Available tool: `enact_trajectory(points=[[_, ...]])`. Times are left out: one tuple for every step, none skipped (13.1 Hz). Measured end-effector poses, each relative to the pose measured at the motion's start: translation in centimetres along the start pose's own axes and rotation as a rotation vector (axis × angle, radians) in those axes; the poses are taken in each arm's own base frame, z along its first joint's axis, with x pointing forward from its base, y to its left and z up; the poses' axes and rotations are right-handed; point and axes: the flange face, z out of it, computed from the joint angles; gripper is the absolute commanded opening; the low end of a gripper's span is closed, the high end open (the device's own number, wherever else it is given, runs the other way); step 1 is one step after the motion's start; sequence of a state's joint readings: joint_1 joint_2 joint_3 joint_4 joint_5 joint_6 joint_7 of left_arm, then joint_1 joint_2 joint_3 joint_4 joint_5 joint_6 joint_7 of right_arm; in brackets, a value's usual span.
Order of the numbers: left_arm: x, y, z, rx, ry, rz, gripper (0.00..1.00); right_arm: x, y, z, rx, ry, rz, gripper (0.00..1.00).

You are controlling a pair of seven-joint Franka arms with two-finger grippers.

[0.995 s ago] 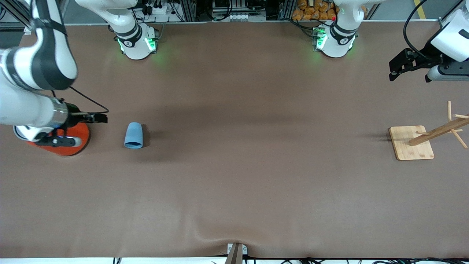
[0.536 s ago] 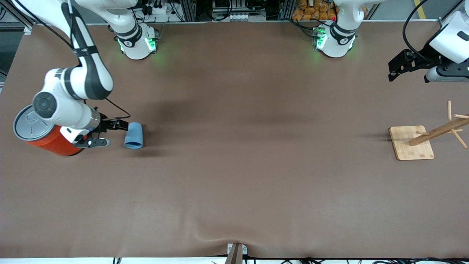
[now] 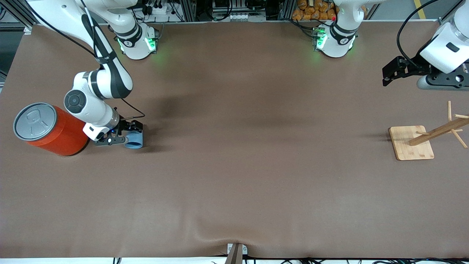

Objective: Flip cup
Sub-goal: 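Close the right gripper on the light-blue cup's base, then lift the cup with the right gripper while the left gripper approaches it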

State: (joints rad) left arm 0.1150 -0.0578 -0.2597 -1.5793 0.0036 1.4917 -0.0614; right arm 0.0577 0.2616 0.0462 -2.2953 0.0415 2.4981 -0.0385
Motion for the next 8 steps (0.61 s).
enact_trajectory(points=[[0.0, 0.0, 0.0, 0.0, -0.001, 0.0, 1.0, 0.1, -0.1, 0.8, 0.0, 0.006, -0.021, 1.0], [0.0, 0.0, 0.1, 0.0, 0.0, 0.0, 1.0, 0.2, -0.2, 1.7, -0.001, 0.016, -0.042, 0.88], [0.1, 0.0, 0.1, 0.0, 0.007, 0.001, 1.0, 0.3, -0.1, 2.6, -0.001, 0.022, -0.055, 0.55], [0.3, 0.1, 0.2, -0.001, 0.015, 0.003, 1.0, 0.3, -0.1, 3.4, -0.001, 0.019, -0.059, 0.25], [0.5, 0.4, 0.4, -0.002, 0.024, 0.006, 1.0, 0.3, -0.1, 3.6, -0.001, 0.019, -0.063, 0.07], [0.8, 0.7, 0.7, -0.003, 0.03, 0.013, 1.0, 0.5, -0.2, 3.3, -0.002, 0.027, -0.066, 0.03], [1.2, 1.1, 1.2, -0.006, 0.039, 0.021, 1.0, 0.7, -0.3, 3.1, -0.002, 0.031, -0.069, 0.03], [1.7, 1.5, 1.6, -0.009, 0.043, 0.03, 1.0, 1.2, -0.6, 2.7, -0.001, 0.035, -0.074, 0.03]])
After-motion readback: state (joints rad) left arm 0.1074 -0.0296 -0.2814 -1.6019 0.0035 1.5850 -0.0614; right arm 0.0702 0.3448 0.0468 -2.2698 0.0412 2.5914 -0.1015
